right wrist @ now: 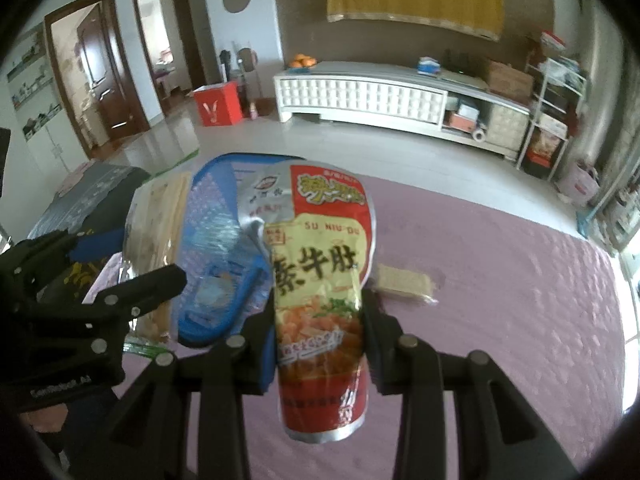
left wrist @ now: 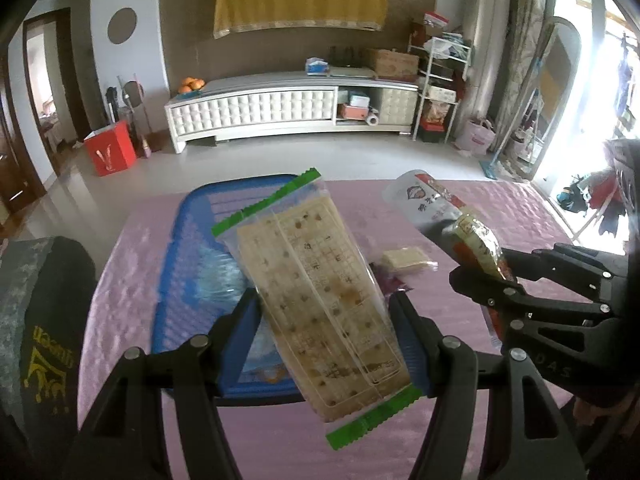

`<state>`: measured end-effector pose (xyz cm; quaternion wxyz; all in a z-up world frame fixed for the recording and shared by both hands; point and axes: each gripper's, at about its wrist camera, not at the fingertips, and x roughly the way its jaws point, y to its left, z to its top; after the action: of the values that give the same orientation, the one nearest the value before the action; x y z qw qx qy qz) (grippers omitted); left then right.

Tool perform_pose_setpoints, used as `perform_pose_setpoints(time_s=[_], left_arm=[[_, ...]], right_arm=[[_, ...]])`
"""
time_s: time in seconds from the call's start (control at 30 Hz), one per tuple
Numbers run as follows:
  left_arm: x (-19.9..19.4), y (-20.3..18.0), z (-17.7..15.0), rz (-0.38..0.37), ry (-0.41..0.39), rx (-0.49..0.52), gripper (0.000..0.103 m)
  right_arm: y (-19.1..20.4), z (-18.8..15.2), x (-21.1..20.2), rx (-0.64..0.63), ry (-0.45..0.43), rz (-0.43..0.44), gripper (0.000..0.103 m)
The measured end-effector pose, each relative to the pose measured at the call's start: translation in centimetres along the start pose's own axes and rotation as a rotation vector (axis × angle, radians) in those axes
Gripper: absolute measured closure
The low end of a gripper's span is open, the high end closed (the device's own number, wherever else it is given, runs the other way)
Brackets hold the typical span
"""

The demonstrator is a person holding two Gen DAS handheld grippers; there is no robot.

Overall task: Organize snacks
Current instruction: 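Carry the cracker bag and pouch over the basket and release the cracker bag from the left gripper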

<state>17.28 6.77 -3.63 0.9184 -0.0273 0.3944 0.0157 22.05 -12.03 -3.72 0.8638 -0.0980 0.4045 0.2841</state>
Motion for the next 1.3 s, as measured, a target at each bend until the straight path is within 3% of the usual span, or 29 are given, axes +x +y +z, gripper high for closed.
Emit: perform_pose_setpoints(time_s=[0.5,0.63,1.3], left_arm=[[3.2,7.1,-0.9,0.042,0.064,-0.009,0.04],[5.1,8.6,-1.5,-0.012,0.097,-0.029,0.04],[8.0,9.6,-1.0,-0.032,0.107,0.073,0.043]], right_arm=[[5.5,2.1,5.4,-0.082,0.065,0.046,0.062],[6.5,1.9,6.6,-0.095,0.092,0.043,0.062],[6.7,2.0,7.9,-0.103,0.126,0.015,0.062]])
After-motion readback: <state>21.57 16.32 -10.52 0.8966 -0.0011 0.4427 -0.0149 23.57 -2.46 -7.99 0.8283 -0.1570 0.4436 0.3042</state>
